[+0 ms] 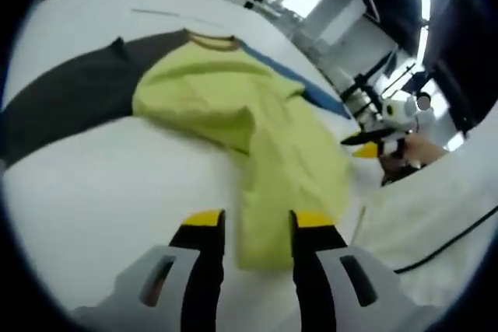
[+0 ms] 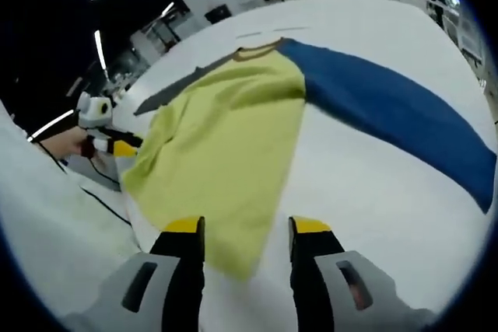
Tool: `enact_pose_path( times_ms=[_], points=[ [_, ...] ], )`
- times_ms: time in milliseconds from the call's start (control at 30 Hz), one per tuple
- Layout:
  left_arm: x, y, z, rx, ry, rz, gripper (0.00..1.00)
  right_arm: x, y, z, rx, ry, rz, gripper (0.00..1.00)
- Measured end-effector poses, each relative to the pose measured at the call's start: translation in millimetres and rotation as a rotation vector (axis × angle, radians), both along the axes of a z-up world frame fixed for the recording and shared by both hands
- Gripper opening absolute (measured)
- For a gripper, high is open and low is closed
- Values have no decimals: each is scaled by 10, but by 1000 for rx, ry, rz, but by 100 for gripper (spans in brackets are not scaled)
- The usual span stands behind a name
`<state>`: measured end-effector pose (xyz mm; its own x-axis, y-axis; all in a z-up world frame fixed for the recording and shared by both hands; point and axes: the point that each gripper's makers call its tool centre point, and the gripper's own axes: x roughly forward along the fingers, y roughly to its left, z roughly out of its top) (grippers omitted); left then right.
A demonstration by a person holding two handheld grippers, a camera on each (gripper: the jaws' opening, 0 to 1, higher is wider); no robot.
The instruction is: Fold the garment on the visible template until the final outline fits inside the template.
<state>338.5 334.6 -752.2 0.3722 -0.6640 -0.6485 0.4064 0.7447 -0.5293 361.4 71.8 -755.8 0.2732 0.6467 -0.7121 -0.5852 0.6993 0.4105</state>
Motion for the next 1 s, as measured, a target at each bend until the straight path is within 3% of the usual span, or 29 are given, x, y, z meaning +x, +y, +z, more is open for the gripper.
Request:
enact_pose_path(
  times_ms=[400, 800, 867, 1000],
  points=[
    [18, -51, -69, -1, 27, -8, 18, -13, 7, -39, -16, -10, 45, 23],
    [14, -50, -136, 21, 43, -9, 6, 24, -28, -97, -89, -57, 78, 6],
    [-2, -40, -157, 34, 51, -10, 0, 33, -31, -96, -93, -62, 71, 4],
    [3, -42, -156, 38, 50, -5, 0, 46, -40, -104, -101, -65, 60, 3]
  ],
)
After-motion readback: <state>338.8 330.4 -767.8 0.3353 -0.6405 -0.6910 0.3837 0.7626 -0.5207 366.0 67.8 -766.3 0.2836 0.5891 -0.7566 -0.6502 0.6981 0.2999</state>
